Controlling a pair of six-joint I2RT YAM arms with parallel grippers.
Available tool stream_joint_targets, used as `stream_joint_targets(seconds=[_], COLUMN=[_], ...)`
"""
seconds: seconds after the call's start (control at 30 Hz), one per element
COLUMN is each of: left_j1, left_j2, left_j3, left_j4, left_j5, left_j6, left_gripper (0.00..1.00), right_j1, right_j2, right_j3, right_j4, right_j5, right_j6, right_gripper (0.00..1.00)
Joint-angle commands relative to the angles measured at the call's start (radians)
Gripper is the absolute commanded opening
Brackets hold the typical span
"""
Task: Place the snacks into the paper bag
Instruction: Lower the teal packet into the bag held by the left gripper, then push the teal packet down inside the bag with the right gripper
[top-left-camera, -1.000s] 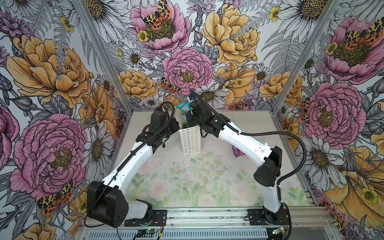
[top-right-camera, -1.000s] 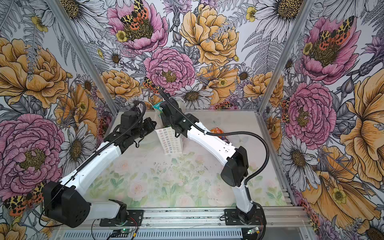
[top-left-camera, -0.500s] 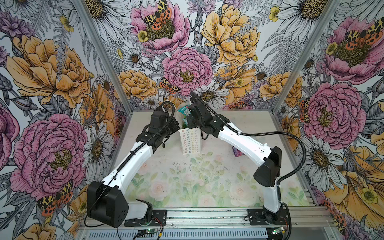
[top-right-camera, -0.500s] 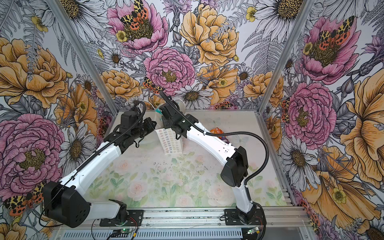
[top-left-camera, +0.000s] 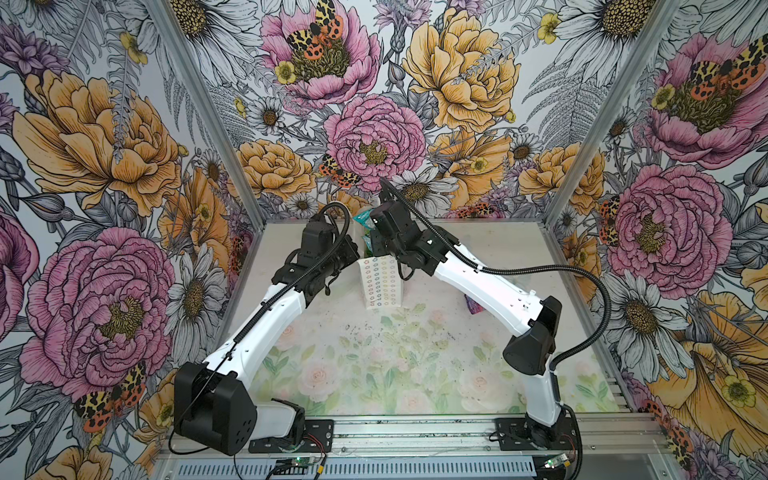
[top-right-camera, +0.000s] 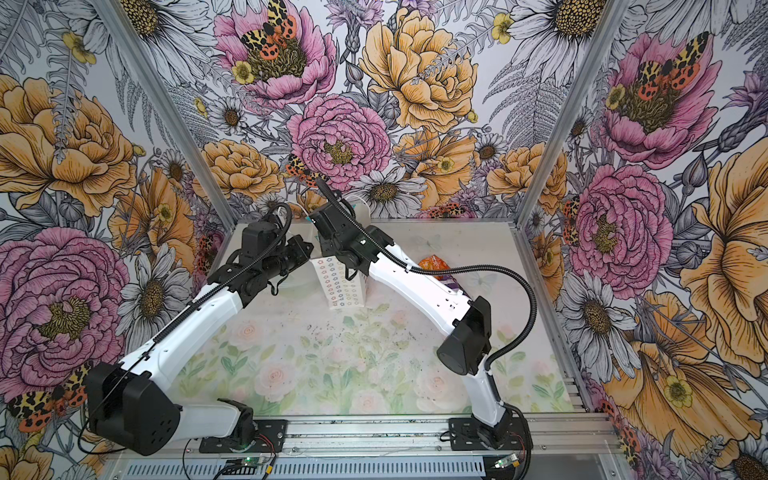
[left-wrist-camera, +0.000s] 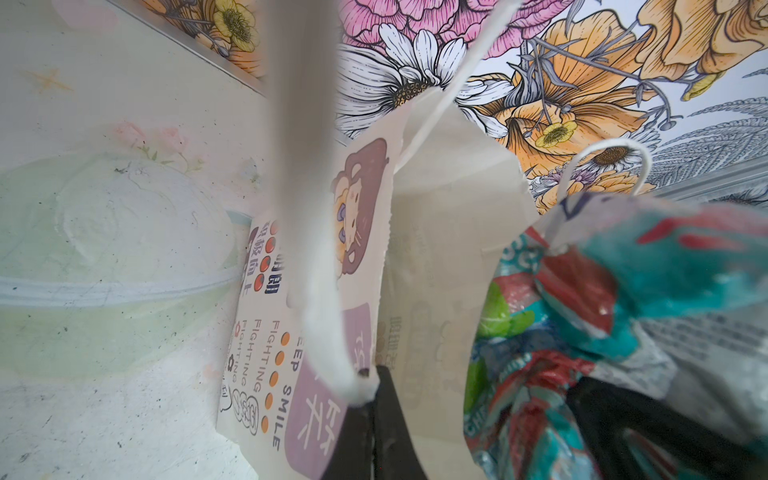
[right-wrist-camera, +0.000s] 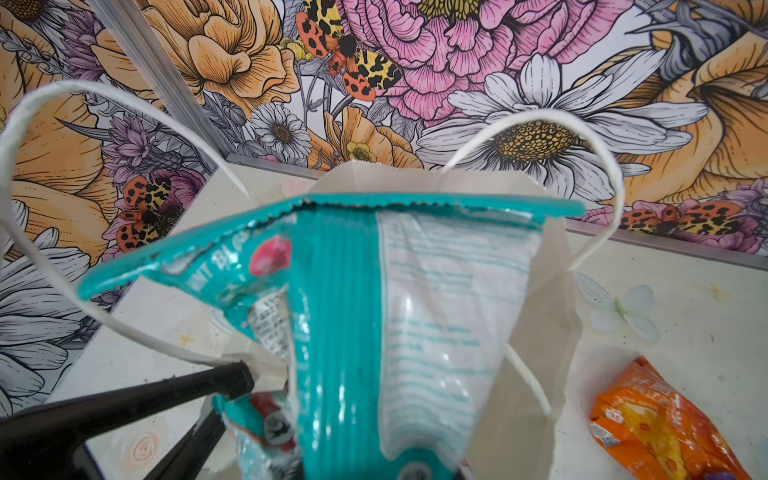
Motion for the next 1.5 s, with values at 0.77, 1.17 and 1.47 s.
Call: stream_joint_targets(seconds=[0.77,1.17,1.47], left_j1=[-0.011,-0.014,-0.012], left_j2=[-0.007,-0.019,-0.018], left_j3=[0.007,0.001,-0.003], left_j4=[-0.006,-0.004,-0.003], left_j5=[0.009,0.007,0.005], left_j6=[-0.007,-0.007,-0.007], left_gripper=[0.0,0.0,0.0], right_j1=[0.015,0.016,0.018], right_j2=[0.019,0.018,0.015], right_j3=[0.029,0.026,0.026], right_j4=[-0.01,-0.018,-0.022], right_j5=[-0.001,-0.003,-0.002], right_j6=[0.07,0.076,0.08], right_gripper=[0.02,0.06,0.08])
